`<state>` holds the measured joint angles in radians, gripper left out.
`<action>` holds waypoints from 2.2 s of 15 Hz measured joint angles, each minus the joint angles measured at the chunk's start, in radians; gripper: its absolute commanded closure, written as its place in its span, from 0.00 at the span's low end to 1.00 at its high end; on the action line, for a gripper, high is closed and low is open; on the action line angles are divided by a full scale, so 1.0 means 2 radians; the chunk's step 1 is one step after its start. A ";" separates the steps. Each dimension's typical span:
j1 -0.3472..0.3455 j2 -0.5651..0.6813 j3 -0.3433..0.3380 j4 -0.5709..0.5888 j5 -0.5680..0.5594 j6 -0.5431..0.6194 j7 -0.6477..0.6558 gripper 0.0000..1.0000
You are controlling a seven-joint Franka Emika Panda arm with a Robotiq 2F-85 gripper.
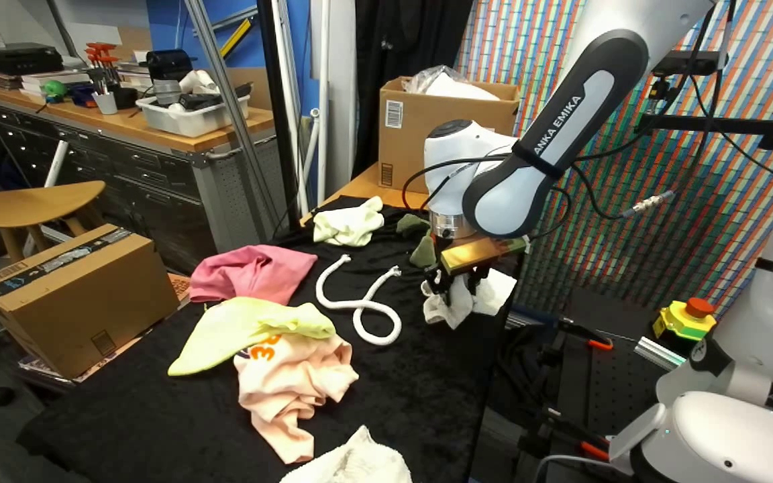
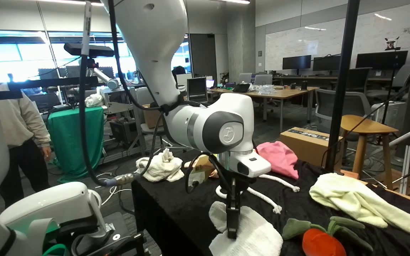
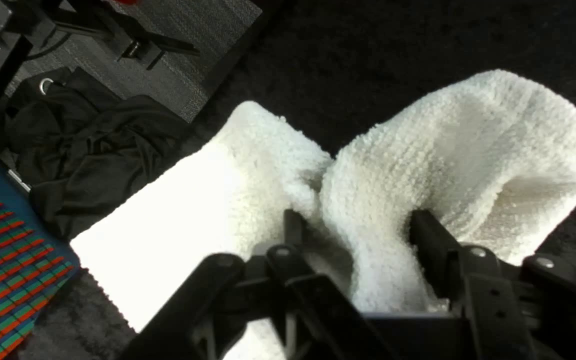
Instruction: Put the towels and the turnip plushie on the peach shirt
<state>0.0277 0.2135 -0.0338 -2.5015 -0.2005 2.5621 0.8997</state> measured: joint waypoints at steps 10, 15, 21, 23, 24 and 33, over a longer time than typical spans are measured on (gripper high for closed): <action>0.001 0.000 0.000 0.023 0.000 0.000 -0.013 0.93; 0.014 -0.006 0.000 0.034 -0.011 0.000 -0.022 0.93; 0.060 -0.047 0.008 0.071 -0.092 -0.009 0.014 0.93; 0.069 -0.052 0.018 0.096 -0.108 -0.021 0.025 0.93; 0.073 -0.052 0.023 0.108 -0.114 -0.027 0.030 0.93; 0.099 0.003 0.053 0.230 -0.115 -0.076 0.033 0.93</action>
<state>0.2259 0.2197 0.0728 -2.0424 -0.4296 2.4098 0.9653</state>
